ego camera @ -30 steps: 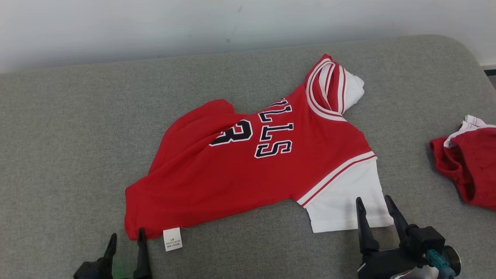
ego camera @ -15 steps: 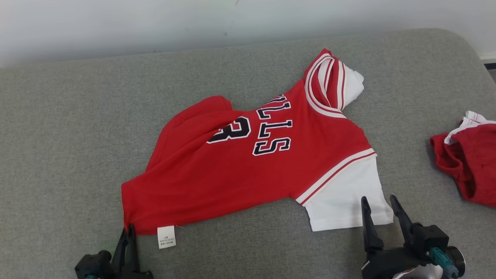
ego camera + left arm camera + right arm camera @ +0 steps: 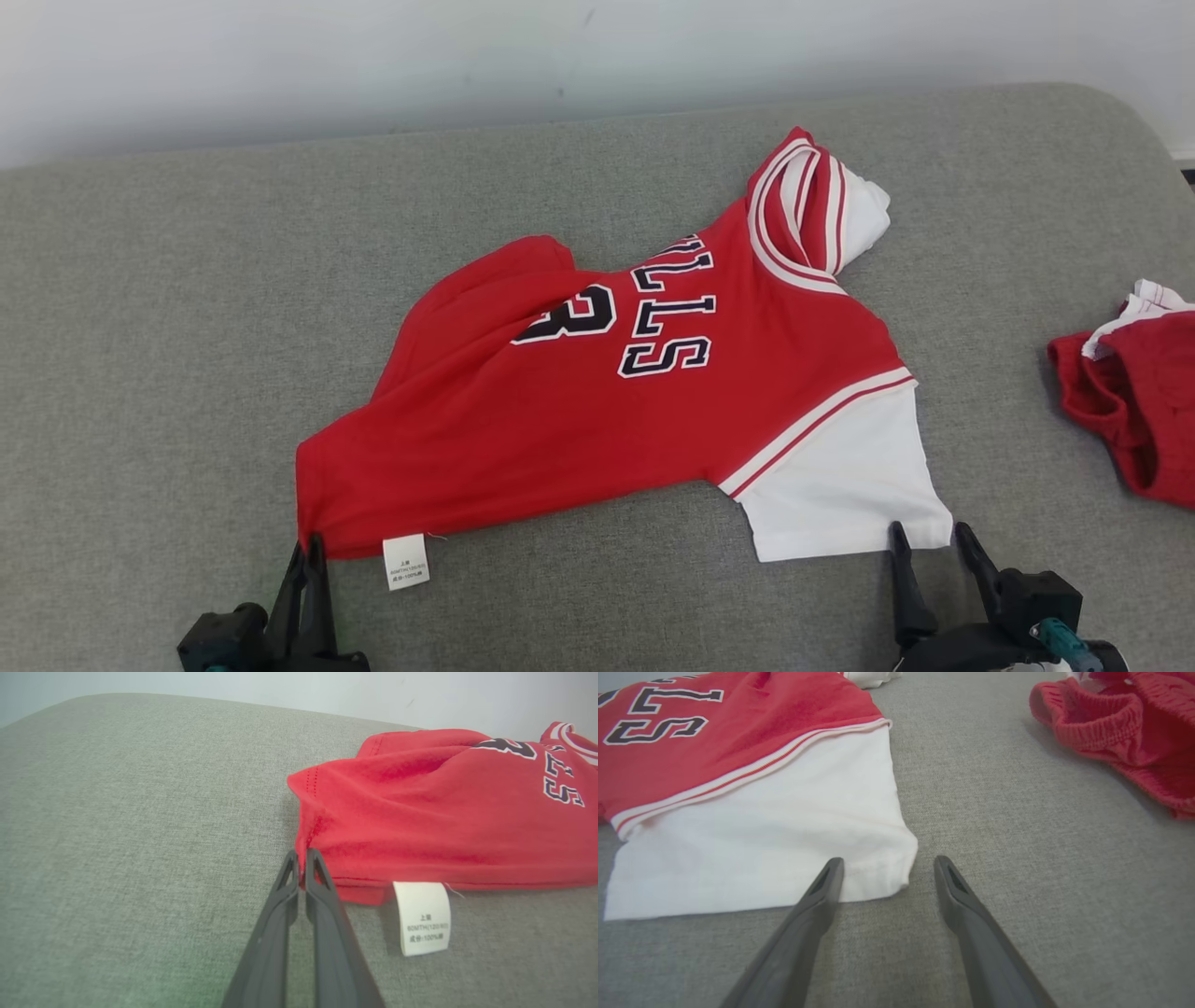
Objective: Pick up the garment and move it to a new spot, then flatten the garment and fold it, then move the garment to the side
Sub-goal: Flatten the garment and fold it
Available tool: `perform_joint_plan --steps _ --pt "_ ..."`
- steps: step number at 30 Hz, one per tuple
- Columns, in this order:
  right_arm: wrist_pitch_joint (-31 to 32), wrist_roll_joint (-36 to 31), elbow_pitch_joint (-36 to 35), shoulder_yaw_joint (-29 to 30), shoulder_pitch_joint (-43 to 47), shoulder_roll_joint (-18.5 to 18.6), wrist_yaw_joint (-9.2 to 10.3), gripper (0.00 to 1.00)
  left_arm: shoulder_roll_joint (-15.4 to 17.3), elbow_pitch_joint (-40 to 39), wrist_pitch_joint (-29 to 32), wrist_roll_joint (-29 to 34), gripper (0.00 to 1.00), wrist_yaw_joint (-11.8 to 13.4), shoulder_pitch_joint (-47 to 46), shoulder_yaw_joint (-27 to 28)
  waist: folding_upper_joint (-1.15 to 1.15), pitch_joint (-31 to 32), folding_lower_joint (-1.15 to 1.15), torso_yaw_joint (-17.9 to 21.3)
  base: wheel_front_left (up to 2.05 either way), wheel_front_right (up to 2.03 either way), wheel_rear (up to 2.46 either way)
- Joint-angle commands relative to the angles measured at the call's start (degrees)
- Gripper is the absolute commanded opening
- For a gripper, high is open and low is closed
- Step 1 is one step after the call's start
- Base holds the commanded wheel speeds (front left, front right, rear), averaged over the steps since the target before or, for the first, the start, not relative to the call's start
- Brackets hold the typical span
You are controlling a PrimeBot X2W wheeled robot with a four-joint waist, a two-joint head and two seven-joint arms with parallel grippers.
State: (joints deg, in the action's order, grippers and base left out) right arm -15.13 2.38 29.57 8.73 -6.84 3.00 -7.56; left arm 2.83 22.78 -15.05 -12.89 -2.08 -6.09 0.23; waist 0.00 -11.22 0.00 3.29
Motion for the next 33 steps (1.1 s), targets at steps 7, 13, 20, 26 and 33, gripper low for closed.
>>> perform_joint_plan --steps 7,13,20,26,33 --pt "0.1 0.8 3.8 -1.0 -2.2 -0.2 0.15 0.00 0.1 -0.6 -0.2 1.1 0.00 -0.3 0.6 -0.1 0.00 0.4 0.00 -0.6 0.00 0.00 0.00" --pt "0.0 5.6 -3.5 -2.5 -1.8 -0.2 0.15 0.00 0.1 -3.6 -0.2 3.9 0.00 0.3 0.3 0.5 0.00 2.6 0.00 -0.6 0.00 0.00 0.00" --pt "0.0 12.2 -16.7 -3.9 -7.3 1.6 0.15 0.00 2.0 -9.6 -0.2 8.1 0.00 -1.9 -4.4 3.2 0.00 7.5 0.00 0.1 0.00 0.00 0.00" --pt "0.0 16.0 -22.0 -4.4 -16.2 5.1 0.15 0.00 7.4 -12.9 -0.2 10.2 0.00 -3.3 -11.7 5.0 0.00 10.9 0.00 0.4 0.00 0.00 0.00" --pt "0.0 18.3 -22.9 -6.3 -28.9 9.8 0.15 0.00 15.5 -14.7 -0.2 11.2 0.00 -4.5 -23.7 5.6 0.00 13.3 0.00 -0.5 0.00 0.00 0.00"
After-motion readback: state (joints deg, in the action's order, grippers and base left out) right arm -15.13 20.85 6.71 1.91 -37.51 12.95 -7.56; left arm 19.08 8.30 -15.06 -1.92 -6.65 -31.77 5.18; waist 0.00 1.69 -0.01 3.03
